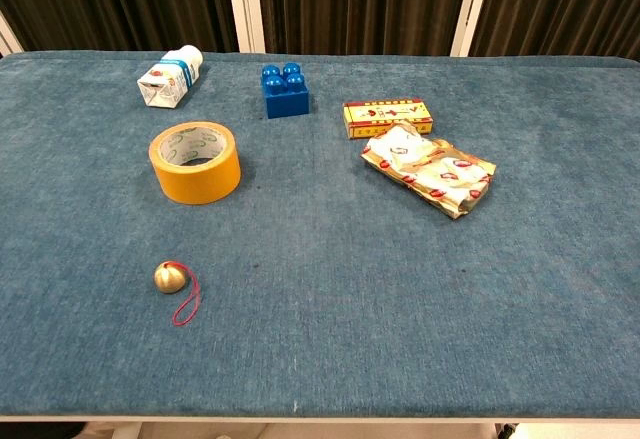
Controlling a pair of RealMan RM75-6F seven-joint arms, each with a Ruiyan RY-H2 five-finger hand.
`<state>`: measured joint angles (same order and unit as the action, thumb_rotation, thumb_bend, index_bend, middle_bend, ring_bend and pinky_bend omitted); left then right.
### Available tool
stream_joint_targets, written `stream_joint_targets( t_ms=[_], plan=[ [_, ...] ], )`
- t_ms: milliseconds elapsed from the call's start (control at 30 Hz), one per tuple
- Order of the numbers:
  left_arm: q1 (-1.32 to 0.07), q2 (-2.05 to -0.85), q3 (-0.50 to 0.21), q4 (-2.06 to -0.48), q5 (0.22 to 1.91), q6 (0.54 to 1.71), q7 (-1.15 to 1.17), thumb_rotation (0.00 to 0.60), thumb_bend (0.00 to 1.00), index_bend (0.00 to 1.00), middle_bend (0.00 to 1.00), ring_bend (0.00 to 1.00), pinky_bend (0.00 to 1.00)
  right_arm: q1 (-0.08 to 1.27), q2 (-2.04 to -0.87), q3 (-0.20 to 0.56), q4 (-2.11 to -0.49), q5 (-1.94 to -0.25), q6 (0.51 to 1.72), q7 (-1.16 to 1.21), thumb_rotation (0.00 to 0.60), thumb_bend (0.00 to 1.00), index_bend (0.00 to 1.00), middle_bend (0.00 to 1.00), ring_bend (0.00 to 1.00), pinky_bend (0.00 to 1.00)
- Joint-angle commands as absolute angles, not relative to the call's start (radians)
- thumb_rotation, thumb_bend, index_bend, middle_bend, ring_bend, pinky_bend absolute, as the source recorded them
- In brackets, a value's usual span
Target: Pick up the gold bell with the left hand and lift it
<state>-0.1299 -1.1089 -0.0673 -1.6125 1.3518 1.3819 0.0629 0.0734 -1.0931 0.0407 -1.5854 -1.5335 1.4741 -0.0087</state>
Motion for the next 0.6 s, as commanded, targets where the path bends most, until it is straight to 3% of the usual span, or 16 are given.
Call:
stream_joint_targets(
  t_ms=[33,433,600],
  plan=[
    [-0.128,-1.108,-0.068,-1.614,1.351,1.384,0.062,0.6,0.37,0.02,0.0,0.0,0.12,0.073,-1.093,0.04,-1.586,-1.534,1.474,-0.009,0.6,0.32,0.06,0.2,0.17,0.02],
    [-0.133,-1.108,-0.063,-1.643,1.363,1.372,0.046,0.6,0.37,0.02,0.0,0.0,0.12,0.073,-1.093,0.038,-1.587,-1.537,1.475,-0.002,0.6,0.32,0.06,0.2,0.17,0.02],
    [-0.143,-1.105,-0.025,-1.714,1.423,1.343,0.052,0.6,0.34,0.02,0.0,0.0,0.12,0.072,-1.093,0.036,-1.589,-1.54,1.474,-0.001,0.6,0.32,0.06,0.2,0.17,0.02]
  ],
)
